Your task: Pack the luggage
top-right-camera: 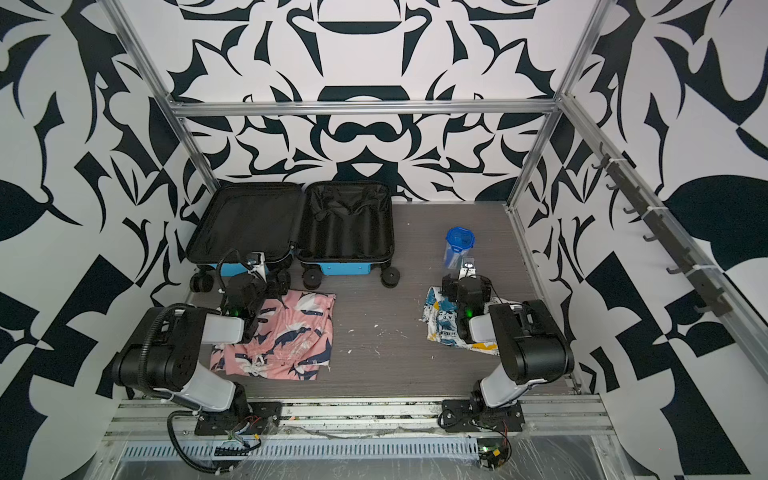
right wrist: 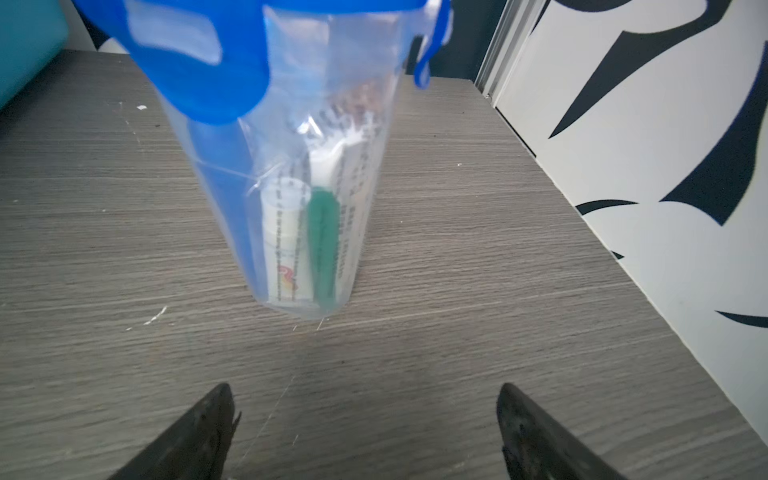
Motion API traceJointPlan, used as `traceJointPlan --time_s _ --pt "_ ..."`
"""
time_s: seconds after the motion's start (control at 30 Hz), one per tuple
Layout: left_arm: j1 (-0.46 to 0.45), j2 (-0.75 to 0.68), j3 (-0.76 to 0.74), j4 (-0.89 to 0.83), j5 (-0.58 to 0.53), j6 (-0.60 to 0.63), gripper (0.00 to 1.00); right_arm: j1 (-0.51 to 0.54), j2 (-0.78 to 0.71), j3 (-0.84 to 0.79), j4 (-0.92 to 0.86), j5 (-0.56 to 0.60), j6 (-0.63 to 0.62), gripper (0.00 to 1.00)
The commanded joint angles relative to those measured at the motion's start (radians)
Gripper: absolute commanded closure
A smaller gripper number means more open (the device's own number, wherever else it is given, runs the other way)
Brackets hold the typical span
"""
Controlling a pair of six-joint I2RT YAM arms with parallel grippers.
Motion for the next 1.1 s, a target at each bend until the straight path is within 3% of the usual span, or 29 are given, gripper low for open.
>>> traceJointPlan --time_s 0.0,1.07 --pt "0.004 0.004 0.012 -0.001 -0.003 0.003 0.01 -0.004 -0.024 0.022 0.01 -0.054 -0.015 0.0" --pt "0.004 0.004 0.011 0.002 -0.003 0.003 0.01 -0.004 -0.023 0.022 0.009 -0.057 -0.016 0.01"
